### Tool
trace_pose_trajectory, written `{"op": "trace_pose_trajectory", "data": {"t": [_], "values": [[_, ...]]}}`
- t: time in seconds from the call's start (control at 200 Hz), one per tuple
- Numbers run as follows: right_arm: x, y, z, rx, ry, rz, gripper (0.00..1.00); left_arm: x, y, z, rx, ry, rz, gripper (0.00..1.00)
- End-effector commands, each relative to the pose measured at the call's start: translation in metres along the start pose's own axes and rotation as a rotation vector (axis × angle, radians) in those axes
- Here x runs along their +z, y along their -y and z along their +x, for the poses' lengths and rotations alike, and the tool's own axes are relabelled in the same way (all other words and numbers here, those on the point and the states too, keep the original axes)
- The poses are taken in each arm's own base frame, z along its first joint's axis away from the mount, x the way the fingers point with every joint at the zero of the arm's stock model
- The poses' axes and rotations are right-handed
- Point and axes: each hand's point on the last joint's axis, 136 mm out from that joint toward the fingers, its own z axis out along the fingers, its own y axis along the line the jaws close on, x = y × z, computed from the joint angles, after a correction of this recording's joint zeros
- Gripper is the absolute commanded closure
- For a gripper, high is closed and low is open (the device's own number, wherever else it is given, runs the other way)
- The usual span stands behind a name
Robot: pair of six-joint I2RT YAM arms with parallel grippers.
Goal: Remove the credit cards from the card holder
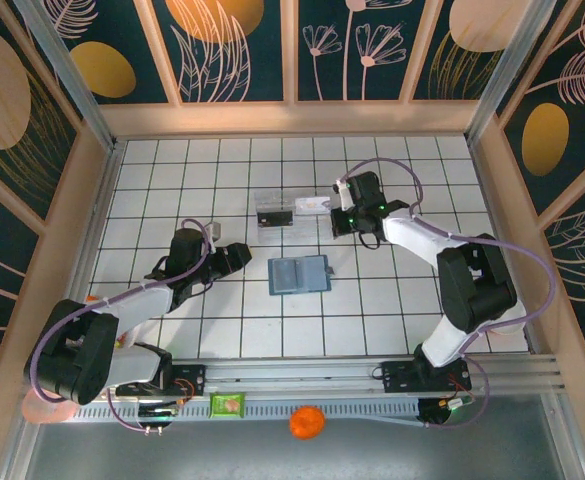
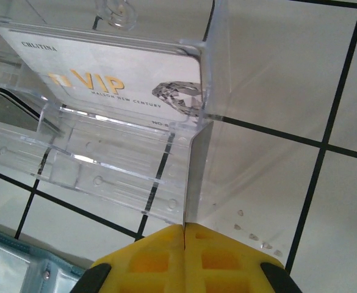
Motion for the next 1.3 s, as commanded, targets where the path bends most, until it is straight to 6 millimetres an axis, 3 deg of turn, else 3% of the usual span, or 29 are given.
{"op": "trace_pose_trajectory", "data": {"t": [0.0,0.135,0.275,0.43,0.606,0.661,0.811,0.966,1.081,1.296], "values": [[-0.01,-0.02,0.001,-0.004,0.009,-0.052,1.0,-0.002,-0.006,0.003,0.008,-0.004,-0.018,0.38],[-0.014,-0.034,0.005,-0.017,0.004,-0.083,1.0,-0.001,-0.006,0.003,0.008,-0.004,-0.018,0.38],[-0.018,-0.031,0.007,-0.039,-0.004,-0.03,1.0,-0.001,-0.007,0.003,0.007,-0.006,-0.019,0.38],[-0.046,-0.025,-0.004,-0.153,0.057,0.036,1.0,-0.003,-0.005,0.001,0.009,0.004,-0.017,0.38],[-0.084,-0.109,-0.017,-0.466,0.2,-0.185,1.0,-0.003,-0.003,-0.003,0.012,0.013,-0.028,0.38],[-0.086,-0.124,-0.022,-0.549,0.212,-0.193,1.0,-0.004,-0.003,-0.006,0.007,0.024,-0.032,0.38],[-0.071,-0.108,-0.063,-0.616,0.231,-0.028,1.0,-0.007,-0.003,-0.018,-0.009,0.067,-0.062,0.4],[-0.055,-0.088,-0.106,-0.573,0.309,0.06,1.0,-0.009,-0.015,-0.037,-0.022,0.135,-0.161,0.53],[-0.049,-0.069,-0.132,-0.494,0.388,0.099,1.0,-0.012,-0.009,-0.041,-0.021,0.153,-0.138,0.53],[-0.034,-0.057,-0.158,-0.428,0.474,0.149,1.0,-0.019,0.0,-0.039,0.001,0.151,-0.104,0.49]]}}
